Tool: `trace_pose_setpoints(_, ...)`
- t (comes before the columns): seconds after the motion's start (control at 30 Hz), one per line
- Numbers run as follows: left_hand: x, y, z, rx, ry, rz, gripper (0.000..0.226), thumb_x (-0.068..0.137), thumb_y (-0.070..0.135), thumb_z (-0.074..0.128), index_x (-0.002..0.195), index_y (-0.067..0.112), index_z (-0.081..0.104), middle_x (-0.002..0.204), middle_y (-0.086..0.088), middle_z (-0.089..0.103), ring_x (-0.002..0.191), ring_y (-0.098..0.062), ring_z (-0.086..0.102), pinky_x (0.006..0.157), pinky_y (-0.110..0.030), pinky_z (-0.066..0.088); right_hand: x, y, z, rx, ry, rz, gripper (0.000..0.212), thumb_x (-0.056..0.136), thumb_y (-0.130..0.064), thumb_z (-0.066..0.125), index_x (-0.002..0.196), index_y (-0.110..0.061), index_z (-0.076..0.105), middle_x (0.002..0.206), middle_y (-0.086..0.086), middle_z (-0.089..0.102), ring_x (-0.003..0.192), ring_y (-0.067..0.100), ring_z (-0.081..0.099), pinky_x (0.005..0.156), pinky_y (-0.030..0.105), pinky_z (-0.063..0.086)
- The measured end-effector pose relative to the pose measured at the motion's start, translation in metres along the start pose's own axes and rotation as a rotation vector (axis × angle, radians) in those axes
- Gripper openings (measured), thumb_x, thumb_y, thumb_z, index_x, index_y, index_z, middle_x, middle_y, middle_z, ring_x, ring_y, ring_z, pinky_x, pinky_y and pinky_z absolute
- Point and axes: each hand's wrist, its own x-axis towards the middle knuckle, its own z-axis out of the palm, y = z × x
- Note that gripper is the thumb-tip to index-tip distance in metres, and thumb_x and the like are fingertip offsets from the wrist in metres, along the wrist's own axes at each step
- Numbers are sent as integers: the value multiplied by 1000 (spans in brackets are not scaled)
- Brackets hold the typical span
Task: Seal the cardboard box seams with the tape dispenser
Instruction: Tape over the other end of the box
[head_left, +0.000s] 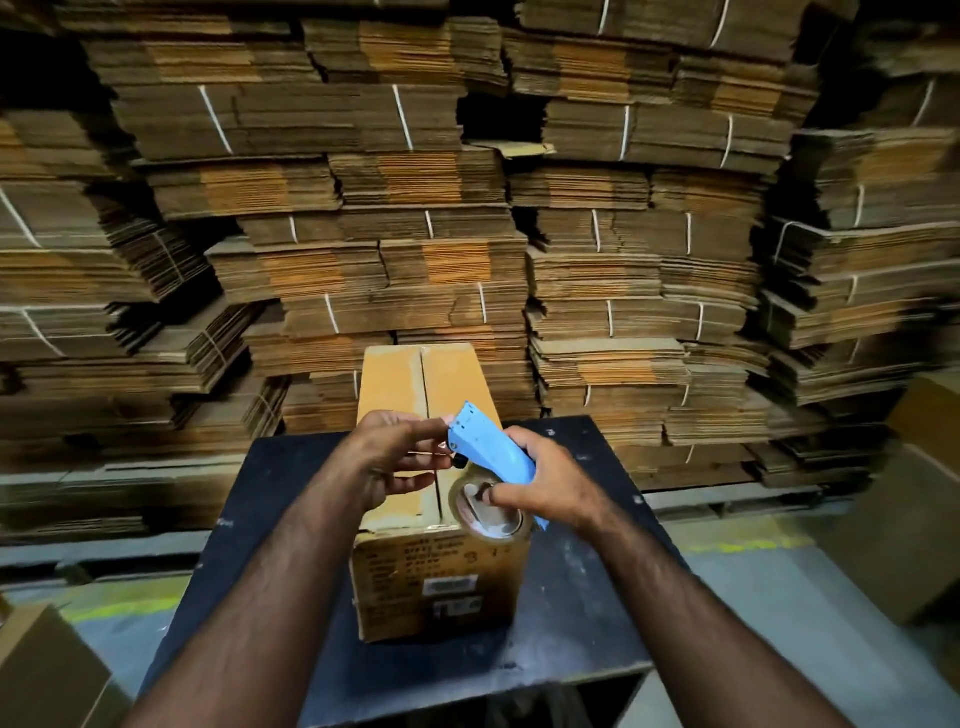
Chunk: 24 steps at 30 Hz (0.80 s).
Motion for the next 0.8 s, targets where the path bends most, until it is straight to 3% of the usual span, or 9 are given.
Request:
trace_pose_setpoints(0.13,4,6,12,62,95,91,11,87,19,75,86,11,67,76,-9,76,68,-17,71,64,-30,51,11,9,-10,-91,22,-46,52,62,-32,80,110,-33,61,92,-5,65,80,17,65,62,35,58)
trace_pose_setpoints(0.27,13,1,11,115,170,140,16,89,20,72,95,4,71,79,-9,76,65,-14,69,58,-28,49,26,16,-20,-185,-3,-99,68,61,-32,83,120,-37,50,98,-6,65,79,12,66,57,23,55)
trace_pose_setpoints(0.37,19,-11,5,103,211,156,16,89,20,73,90,3,72,74,-8,74,57,-11,66,58,-26,50,38,19,-27,-303,-45,-192,62,61,-37,82,116,-36,53,97,-7,66,81,15,64,67,27,53)
trace_pose_setpoints(0.5,30,-30,-11,66,295,130,16,88,21,75,76,10,72,65,-5,71,54,-13,63,56,-27,50,59,17,-26,-422,-121,-332,65,56,-52,69,116,-31,55,92,-7,67,77,16,63,62,23,47)
trace_pose_setpoints(0.6,29,-42,-30,22,368,141,16,88,20,74,80,6,74,65,-8,69,52,-13,59,50,-22,50,74,16,-22,-528,-152,-464,76,56,-70,57,119,-28,55,94,-5,67,80,18,63,66,30,53)
trace_pose_setpoints(0.8,21,-64,-49,-45,481,148,18,89,16,73,77,4,73,65,-11,69,50,-14,57,55,-26,52,98,14,-4,-559,-274,-620,78,65,-76,56,126,-28,49,104,-1,68,81,15,60,66,32,54)
